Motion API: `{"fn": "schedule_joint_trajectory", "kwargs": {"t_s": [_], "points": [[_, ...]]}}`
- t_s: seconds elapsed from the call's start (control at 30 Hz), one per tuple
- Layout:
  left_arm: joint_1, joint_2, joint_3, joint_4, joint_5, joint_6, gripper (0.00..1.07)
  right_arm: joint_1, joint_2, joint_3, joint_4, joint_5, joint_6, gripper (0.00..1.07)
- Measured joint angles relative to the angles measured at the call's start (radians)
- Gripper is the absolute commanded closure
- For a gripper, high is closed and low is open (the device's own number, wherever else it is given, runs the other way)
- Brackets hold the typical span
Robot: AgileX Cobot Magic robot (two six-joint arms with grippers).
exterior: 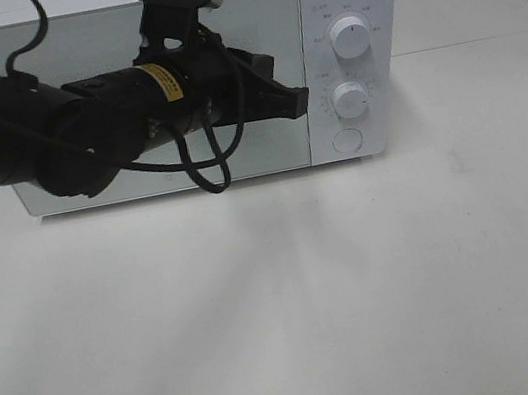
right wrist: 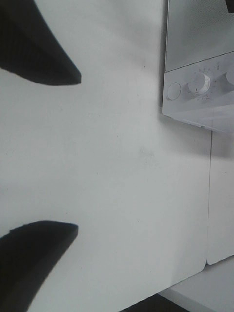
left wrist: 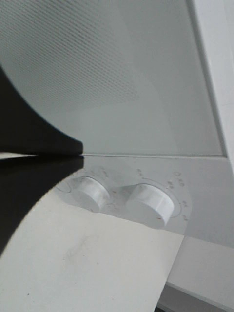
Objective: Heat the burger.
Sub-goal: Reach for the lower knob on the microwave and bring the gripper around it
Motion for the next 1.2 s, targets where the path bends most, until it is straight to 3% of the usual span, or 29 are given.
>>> {"fn": "schedule_joint_trajectory", "kwargs": {"t_s": [0.07, 0.1, 0.13, 0.17, 0.2, 0.23, 0.27, 0.33, 0.5, 0.57, 0.93, 1.2], "points": [[0.0, -0.016, 0.013, 0.0, 0.023, 0.0, 1.06, 0.0, 0.0, 0.0, 0.0, 0.0, 0.0, 0.31], [0.0, -0.055, 0.037, -0.009, 0.084, 0.0, 0.99, 0.0, 0.0, 0.0, 0.0, 0.0, 0.0, 0.31], [0.0, -0.086, 0.052, -0.01, 0.148, 0.0, 0.84, 0.0, 0.0, 0.0, 0.0, 0.0, 0.0, 0.31], [0.0, -0.086, 0.052, -0.01, 0.148, 0.0, 0.84, 0.0, 0.0, 0.0, 0.0, 0.0, 0.0, 0.31], [0.0, -0.099, 0.057, -0.01, 0.19, 0.0, 0.72, 0.0, 0.0, 0.0, 0.0, 0.0, 0.0, 0.31], [0.0, -0.131, 0.062, -0.01, 0.284, 0.0, 0.42, 0.0, 0.0, 0.0, 0.0, 0.0, 0.0, 0.31], [0.0, -0.131, 0.062, -0.01, 0.284, 0.0, 0.42, 0.0, 0.0, 0.0, 0.0, 0.0, 0.0, 0.31], [0.0, -0.172, 0.063, -0.01, 0.413, 0.0, 0.09, 0.0, 0.0, 0.0, 0.0, 0.0, 0.0, 0.31], [0.0, -0.212, 0.063, -0.019, 0.54, 0.0, 0.05, 0.0, 0.0, 0.0, 0.0, 0.0, 0.0, 0.31], [0.0, -0.259, 0.063, -0.027, 0.727, 0.0, 0.06, 0.0, 0.0, 0.0, 0.0, 0.0, 0.0, 0.31], [0.0, -0.335, 0.064, -0.04, 1.148, 0.0, 0.06, 0.0, 0.0, 0.0, 0.0, 0.0, 0.0, 0.32], [0.055, -0.348, 0.064, -0.049, 1.312, 0.0, 0.06, 0.0, 0.0, 0.0, 0.0, 0.0, 0.0, 0.32]]}}
